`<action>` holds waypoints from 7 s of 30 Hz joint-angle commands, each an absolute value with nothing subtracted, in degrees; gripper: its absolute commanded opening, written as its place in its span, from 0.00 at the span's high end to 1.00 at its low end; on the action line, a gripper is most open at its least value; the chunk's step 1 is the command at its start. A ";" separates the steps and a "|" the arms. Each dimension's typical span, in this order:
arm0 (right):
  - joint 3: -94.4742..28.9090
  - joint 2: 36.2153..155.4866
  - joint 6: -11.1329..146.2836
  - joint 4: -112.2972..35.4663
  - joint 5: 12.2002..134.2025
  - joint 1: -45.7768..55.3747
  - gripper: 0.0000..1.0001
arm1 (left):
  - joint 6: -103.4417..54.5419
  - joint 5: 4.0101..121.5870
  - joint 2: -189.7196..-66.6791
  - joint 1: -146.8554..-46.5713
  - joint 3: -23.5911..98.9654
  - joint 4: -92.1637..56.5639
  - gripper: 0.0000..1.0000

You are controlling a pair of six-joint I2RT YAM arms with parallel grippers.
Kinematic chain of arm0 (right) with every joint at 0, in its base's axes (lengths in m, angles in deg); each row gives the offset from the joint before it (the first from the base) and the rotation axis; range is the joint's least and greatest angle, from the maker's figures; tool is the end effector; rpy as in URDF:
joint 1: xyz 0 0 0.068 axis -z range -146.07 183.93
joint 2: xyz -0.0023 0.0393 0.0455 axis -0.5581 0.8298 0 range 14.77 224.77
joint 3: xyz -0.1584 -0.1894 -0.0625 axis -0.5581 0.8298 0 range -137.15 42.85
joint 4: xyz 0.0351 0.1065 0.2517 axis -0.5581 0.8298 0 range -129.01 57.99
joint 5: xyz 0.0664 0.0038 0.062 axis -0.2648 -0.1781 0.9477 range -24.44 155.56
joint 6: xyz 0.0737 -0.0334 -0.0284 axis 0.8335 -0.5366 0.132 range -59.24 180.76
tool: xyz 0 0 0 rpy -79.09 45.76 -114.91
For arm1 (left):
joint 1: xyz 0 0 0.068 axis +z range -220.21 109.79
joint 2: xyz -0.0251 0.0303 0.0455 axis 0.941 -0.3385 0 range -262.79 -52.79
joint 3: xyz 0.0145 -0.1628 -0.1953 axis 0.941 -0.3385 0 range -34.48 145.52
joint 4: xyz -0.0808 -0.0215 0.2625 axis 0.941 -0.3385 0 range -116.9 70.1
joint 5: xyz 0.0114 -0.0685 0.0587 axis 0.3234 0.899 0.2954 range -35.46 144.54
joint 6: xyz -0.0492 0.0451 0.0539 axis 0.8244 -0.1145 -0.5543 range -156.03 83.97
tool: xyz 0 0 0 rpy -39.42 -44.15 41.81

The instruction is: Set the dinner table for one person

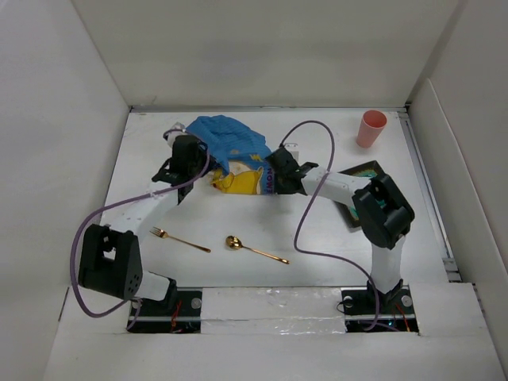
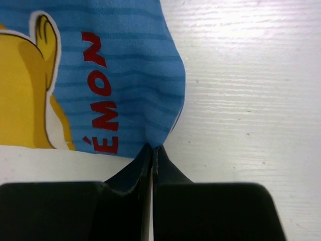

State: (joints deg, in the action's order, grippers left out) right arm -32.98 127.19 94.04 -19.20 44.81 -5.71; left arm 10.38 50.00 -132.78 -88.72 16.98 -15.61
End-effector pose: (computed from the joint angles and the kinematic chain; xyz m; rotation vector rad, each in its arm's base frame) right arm 0.3546 0.2588 0.1129 -0.0006 2.4654 0.0791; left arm 0.3533 -0.1120 0.2223 -0.5456 1.9781 -0.6431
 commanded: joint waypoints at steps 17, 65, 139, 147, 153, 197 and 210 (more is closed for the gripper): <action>-50.13 85.78 82.82 -9.48 45.25 4.56 1.00 | -6.76 43.29 -119.23 -79.18 55.07 -24.74 1.00; -10.42 100.20 86.51 -26.62 72.06 17.40 1.00 | 4.76 69.75 -128.03 -67.31 -0.47 -6.10 1.00; 17.36 78.04 109.80 -27.74 72.49 54.93 0.31 | -7.38 68.50 -109.92 -75.93 8.06 -35.81 0.69; 20.70 85.61 116.91 -41.90 77.25 56.16 0.39 | -7.11 69.74 -109.05 -75.93 7.88 -35.20 0.68; 19.03 90.70 118.06 -40.69 76.81 57.48 0.59 | -6.94 68.86 -109.31 -75.93 8.58 -34.76 0.68; -23.84 103.00 117.63 -69.15 105.20 16.09 1.00 | -7.91 73.08 -120.82 -75.93 25.46 -32.21 0.58; -23.24 118.12 122.19 -78.82 101.34 10.55 1.00 | -7.55 72.38 -118.80 -75.93 21.07 -31.86 0.58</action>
State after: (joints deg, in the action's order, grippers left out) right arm -20.37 119.37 117.60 -61.62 99.30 11.64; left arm -7.08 72.45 -120.98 -75.86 22.05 -33.14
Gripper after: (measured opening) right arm 0.141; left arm 0.418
